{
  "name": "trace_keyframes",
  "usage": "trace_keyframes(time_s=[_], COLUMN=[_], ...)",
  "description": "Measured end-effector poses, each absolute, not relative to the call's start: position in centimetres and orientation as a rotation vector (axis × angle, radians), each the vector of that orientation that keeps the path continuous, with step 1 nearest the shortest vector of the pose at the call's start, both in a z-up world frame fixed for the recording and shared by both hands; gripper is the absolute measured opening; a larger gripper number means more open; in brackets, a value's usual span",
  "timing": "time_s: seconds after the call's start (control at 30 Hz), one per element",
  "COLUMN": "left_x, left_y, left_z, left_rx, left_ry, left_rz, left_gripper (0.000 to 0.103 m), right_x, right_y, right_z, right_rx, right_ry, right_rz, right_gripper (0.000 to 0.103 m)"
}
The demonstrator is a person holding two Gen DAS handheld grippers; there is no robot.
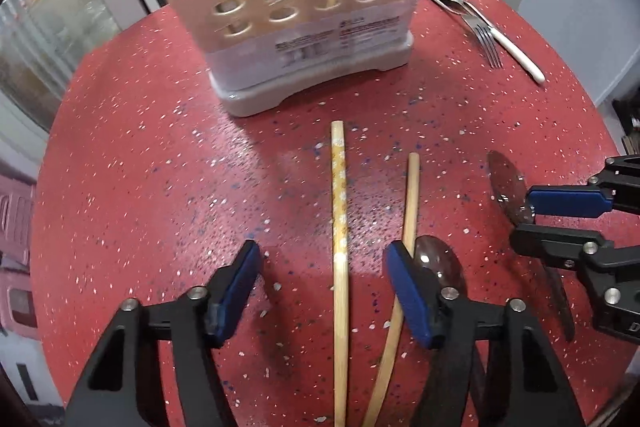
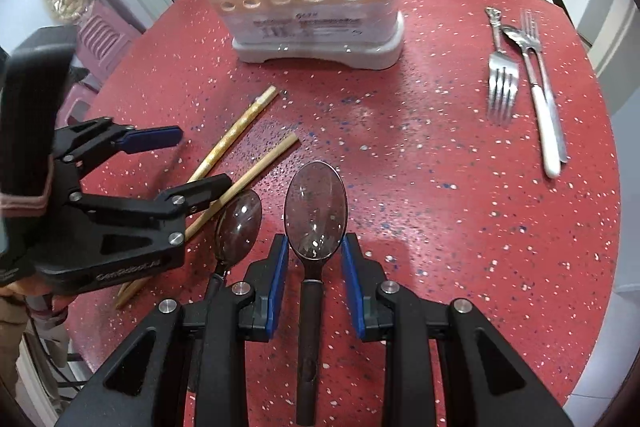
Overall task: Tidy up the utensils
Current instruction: 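Grasp the yellow-patterned chopstick with the left tool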
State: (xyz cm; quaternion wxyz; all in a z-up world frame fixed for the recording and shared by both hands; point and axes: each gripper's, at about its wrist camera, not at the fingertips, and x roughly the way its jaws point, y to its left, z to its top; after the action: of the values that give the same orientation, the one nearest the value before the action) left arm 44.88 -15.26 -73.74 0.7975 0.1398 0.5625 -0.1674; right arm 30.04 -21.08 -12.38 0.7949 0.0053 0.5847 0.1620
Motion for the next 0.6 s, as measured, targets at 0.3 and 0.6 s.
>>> trace_keyframes(time_s=[0.3,0.6], left_x=[47.3,45.8], left_y=[-18.1,-17.8], left_z=[-76.5,-76.5], left_rx=[0.254,0.158], left_ry=[1.227,1.095], left_rz=[-0.379,-0.273], left_gripper=[0.030,0.030], right_x=[29.3,28.3], right_y=[-23.5,-24.9], right_z=[-9.9,-8.4], right_rx=[0.067,0.109], right_ry=[1.206,1.169], right_rz=[0.358,0.367], right_gripper=[0.030,0.030])
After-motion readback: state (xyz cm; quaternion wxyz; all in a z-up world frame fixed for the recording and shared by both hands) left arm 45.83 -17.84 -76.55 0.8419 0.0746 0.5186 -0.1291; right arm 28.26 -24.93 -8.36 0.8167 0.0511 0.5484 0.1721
